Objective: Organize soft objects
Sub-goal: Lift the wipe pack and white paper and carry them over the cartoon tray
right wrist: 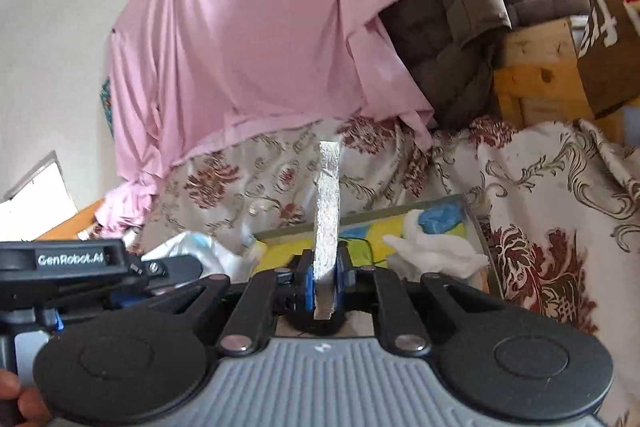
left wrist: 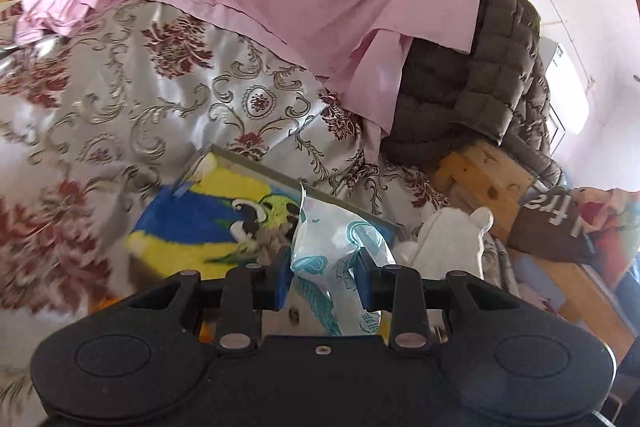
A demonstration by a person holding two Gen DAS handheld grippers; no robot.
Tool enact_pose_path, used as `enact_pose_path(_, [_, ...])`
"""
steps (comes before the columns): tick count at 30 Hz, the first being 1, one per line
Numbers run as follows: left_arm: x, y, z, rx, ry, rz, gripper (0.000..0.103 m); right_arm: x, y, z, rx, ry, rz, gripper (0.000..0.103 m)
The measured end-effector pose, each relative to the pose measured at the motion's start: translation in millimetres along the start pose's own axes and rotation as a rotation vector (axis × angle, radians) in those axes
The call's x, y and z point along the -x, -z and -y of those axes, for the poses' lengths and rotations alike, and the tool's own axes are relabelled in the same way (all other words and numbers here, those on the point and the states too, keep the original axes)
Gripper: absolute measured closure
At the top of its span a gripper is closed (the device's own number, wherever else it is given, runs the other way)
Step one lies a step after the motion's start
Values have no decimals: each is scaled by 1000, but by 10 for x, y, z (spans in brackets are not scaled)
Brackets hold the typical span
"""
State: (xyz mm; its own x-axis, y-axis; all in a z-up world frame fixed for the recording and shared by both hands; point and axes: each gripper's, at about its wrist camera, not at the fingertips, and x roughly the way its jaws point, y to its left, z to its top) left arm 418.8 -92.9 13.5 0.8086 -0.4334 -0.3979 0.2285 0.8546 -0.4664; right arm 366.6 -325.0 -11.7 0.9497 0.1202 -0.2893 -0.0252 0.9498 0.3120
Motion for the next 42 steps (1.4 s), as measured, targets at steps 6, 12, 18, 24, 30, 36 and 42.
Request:
enact_pose_path(6, [-581,-82,78,-24,12,-30,68,-262,-18,174,-28,3,-64,92])
enact_pose_path(12, [-951,-43,142,-15,-5,-70,68,-385,20,332,-83,16,-103,92])
enact_pose_path(18, [-1085,-1,210,-57,-53,-97,68,-434,79,381,-103,21,-132,91])
enact_pose_path(24, [-1137,10,206,-64,-83,-114,66,-466,93,398,-112,21,-147,89])
enact_pose_path(30, [-1155,-2,213,-70,-87,-115,63,-453,82,374,-102,31,-149,87])
enact_pose_path(36, [-1111,-11,230,-75,-78,-110,53,-403,62,324,-83,38,-140,76])
enact_pose_path(42, [-1026,-21,253,-88,-80,-93,39,-294,15,243,-42,48,-120,62])
